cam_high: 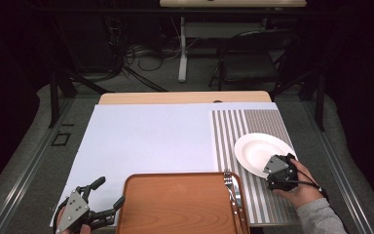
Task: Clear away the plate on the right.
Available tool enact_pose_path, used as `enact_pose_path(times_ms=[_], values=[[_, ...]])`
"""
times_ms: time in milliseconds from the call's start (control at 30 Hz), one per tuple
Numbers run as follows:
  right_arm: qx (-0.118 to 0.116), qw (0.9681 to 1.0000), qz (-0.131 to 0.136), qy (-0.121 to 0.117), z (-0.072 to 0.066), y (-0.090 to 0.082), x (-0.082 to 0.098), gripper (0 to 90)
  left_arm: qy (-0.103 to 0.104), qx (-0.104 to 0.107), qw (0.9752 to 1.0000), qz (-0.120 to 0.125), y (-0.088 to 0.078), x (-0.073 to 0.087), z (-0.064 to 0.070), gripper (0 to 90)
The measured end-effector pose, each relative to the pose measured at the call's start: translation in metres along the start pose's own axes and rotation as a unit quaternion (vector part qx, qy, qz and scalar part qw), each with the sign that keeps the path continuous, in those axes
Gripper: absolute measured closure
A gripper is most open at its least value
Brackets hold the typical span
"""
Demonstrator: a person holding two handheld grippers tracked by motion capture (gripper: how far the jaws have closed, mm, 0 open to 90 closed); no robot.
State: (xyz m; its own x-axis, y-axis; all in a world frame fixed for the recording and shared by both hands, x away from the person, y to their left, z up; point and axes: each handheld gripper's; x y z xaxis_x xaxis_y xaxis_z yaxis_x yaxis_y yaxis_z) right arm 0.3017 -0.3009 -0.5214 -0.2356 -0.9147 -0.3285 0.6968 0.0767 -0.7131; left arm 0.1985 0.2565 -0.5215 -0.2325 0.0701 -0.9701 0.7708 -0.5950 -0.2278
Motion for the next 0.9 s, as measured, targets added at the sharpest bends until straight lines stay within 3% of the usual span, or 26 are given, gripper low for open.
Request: enact_pose_path(times_ms=[200,233,300,367,467,900], values=[[-0.029,0.9995,-0.003,-0.015,0.005,-0.004,-0.001,45.1,-0.001,0.0,1.0,0.0,0.0,0.0,0.0,15.2],[-0.03,0.9994,0.008,-0.016,0.006,-0.003,0.0,45.5,-0.001,0.0,1.0,0.0,0.0,0.0,0.0,15.2],[-0.035,0.999,0.006,-0.027,0.008,-0.004,0.0,45.6,-0.001,0.0,1.0,-0.001,0.0,0.0,0.0,15.2],[-0.039,0.999,0.01,-0.018,0.008,-0.004,0.0,47.3,-0.001,0.001,1.0,-0.002,0.0,0.0,0.0,15.2],[-0.045,0.9986,0.013,-0.025,0.009,-0.004,-0.001,50.0,-0.001,0.0,1.0,-0.002,0.0,0.0,0.0,15.2],[-0.068,0.9966,-0.002,-0.046,0.012,-0.008,-0.002,70.2,-0.003,0.0,1.0,-0.002,0.001,0.0,0.0,15.2]])
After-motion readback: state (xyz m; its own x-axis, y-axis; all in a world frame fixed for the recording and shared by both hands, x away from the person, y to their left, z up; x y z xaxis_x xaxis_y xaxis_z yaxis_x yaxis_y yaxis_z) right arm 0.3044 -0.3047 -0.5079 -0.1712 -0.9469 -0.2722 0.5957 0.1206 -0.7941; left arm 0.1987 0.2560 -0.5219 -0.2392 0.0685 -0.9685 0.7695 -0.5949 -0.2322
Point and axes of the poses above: each handheld gripper's, and its own axes: y roughly forward along the jaws, x roughly out of its underside, z roughly to its right, and after that the axes turned 10 degrees about -y, right-handed
